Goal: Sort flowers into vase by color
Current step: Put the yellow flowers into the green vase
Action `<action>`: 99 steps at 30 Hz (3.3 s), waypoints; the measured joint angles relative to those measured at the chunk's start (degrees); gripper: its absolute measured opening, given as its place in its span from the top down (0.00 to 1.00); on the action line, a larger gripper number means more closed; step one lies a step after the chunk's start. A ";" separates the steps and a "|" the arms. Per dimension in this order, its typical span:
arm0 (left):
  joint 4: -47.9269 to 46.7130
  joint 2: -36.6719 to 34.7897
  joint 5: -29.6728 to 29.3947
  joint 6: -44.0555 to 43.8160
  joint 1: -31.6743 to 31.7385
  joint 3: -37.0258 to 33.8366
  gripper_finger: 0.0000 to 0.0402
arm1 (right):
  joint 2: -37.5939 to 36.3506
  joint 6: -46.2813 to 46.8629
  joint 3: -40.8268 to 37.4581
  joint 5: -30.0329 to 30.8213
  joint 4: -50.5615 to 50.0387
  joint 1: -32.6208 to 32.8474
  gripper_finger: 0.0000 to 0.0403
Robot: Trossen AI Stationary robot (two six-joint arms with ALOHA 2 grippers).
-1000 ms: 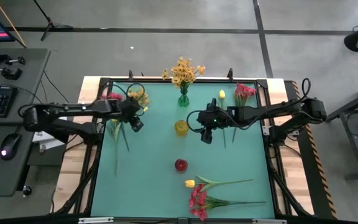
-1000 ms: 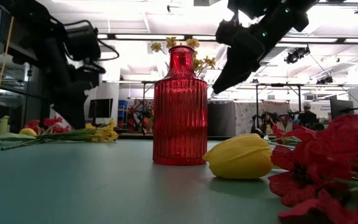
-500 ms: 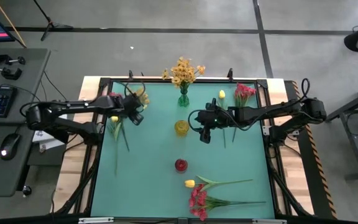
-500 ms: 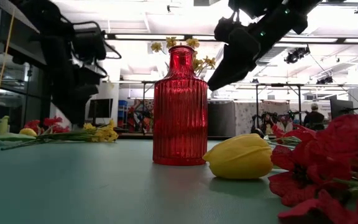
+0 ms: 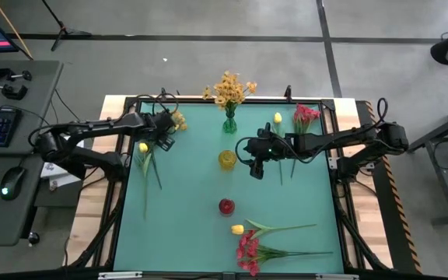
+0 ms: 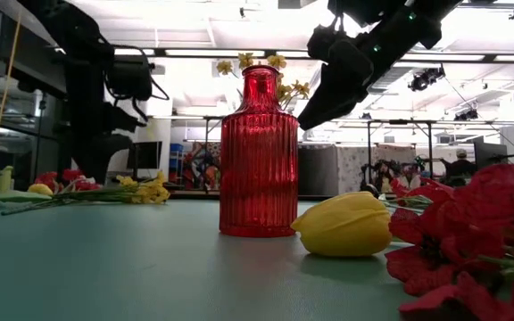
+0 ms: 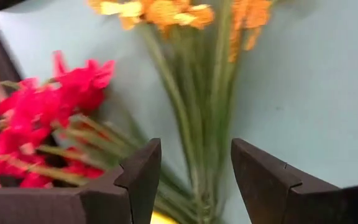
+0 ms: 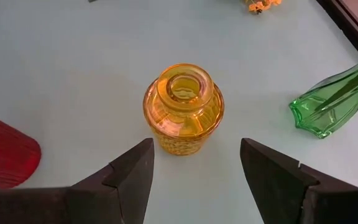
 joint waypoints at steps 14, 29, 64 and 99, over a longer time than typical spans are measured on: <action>1.32 6.94 6.68 3.33 4.05 0.02 0.54 | 0.00 0.02 0.00 0.00 0.00 0.00 0.43; 3.36 9.74 4.88 6.69 4.25 -0.03 0.82 | 0.00 0.00 0.00 0.00 -0.02 0.00 0.43; 45.98 -28.38 32.09 16.50 -16.88 -8.83 0.99 | 0.00 1.05 0.00 -0.30 -6.24 0.04 0.43; 131.94 31.86 32.53 38.22 -14.81 3.65 0.99 | -0.17 -0.87 0.00 23.52 -1.34 0.06 0.43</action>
